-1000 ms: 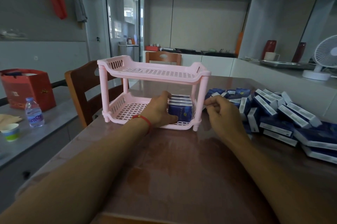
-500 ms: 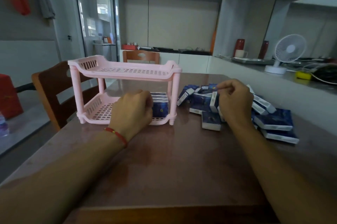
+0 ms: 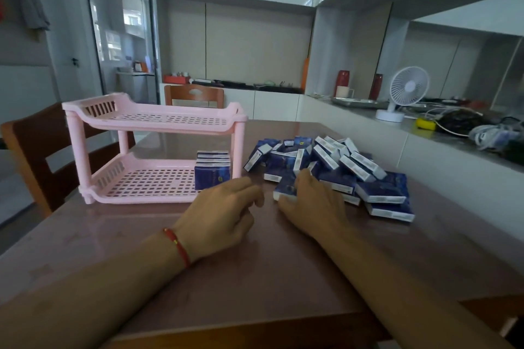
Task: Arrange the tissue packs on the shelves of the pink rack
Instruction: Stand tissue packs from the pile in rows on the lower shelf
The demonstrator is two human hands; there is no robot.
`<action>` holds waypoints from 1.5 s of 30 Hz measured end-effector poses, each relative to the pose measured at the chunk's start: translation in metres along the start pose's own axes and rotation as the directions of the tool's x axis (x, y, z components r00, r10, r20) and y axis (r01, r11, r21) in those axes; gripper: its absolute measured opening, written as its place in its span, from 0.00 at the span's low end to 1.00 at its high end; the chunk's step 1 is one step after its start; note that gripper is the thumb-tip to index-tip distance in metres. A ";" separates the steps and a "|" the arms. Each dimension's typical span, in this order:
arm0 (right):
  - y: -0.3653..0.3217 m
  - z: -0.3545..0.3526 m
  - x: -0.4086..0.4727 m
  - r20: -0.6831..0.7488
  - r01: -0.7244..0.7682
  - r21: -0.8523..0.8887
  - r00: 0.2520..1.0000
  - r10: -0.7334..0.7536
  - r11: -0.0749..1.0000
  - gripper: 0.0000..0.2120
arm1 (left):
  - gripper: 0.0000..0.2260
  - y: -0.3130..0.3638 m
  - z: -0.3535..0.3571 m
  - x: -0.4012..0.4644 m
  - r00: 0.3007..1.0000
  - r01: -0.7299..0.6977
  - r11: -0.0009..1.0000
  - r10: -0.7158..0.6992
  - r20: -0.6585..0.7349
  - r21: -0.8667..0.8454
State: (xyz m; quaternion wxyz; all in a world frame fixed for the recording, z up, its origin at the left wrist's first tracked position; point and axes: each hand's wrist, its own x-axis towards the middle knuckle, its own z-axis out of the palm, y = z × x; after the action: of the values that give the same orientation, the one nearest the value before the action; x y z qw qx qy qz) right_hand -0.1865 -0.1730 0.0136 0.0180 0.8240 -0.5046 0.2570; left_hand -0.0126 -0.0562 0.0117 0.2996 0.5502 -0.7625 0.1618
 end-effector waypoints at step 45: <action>0.066 -0.014 0.011 -0.130 -0.115 -0.138 0.987 0.097 0.984 0.12 | 0.17 -0.005 -0.003 0.002 0.949 0.312 0.891 -0.277 0.151 -0.329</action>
State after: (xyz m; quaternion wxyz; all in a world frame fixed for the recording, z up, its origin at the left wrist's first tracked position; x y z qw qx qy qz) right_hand -0.2432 -0.2104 0.0159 0.0953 0.7752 -0.5630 0.2702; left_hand -0.0077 -0.0576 0.0149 0.3747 0.6049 -0.7007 -0.0509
